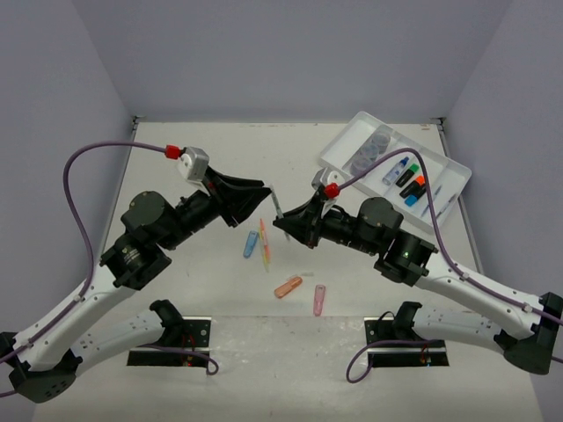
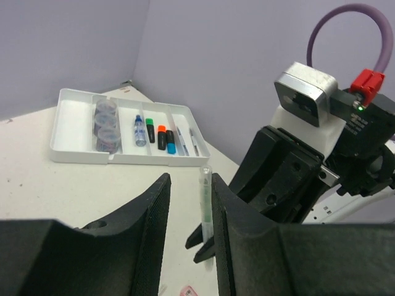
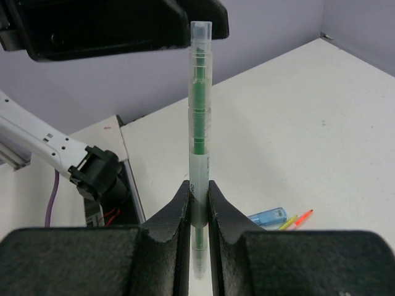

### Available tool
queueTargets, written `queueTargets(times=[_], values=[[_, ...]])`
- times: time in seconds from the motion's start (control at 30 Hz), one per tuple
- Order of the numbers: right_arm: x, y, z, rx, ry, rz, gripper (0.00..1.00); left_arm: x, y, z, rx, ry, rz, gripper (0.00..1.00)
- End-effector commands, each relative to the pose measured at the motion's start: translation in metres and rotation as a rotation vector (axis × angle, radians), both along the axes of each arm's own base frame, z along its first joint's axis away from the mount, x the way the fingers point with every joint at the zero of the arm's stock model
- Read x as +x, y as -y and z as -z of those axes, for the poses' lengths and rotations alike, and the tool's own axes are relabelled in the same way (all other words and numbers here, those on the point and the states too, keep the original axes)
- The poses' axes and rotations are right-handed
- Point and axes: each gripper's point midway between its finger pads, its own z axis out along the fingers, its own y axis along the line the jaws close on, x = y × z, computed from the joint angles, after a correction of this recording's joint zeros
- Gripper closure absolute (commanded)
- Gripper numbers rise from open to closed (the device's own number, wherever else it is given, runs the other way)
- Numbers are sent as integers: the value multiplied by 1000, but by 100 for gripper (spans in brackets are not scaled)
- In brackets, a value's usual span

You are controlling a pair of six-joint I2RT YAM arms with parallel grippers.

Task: Sort the stationery into containers
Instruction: Close the pen cap on the pen.

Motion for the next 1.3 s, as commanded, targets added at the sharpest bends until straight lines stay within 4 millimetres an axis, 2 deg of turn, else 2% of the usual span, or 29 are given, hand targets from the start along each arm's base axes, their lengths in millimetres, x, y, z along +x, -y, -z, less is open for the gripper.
queueTargets(times=[0.0,0.2,0.3,0.37,0.4,0.53,0.77,1.03,1.27], values=[[-13,2,-5,53,16,-50,100,15,-5,-10,-7,30,-77,67],[-15,5,-2,40,11,-52,100,7,14,-21,-68,72,27,72],[-16,7,-3,43,14,-49,100,2,21,-20,-74,75,77,81],[-17,8,-5,50,20,-51,100,2,27,-14,-65,63,102,93],[-17,9,-6,51,21,-49,100,2,29,-13,-66,59,109,96],[-15,9,-8,48,25,-42,100,-3,36,-9,-70,52,160,100],[-12,10,-14,46,30,-24,100,-4,39,-1,-62,42,178,100],[-13,5,17,7,-12,-41,100,11,23,-14,-46,52,46,100],[-17,5,23,5,-32,-55,100,12,24,-18,-43,62,49,100]])
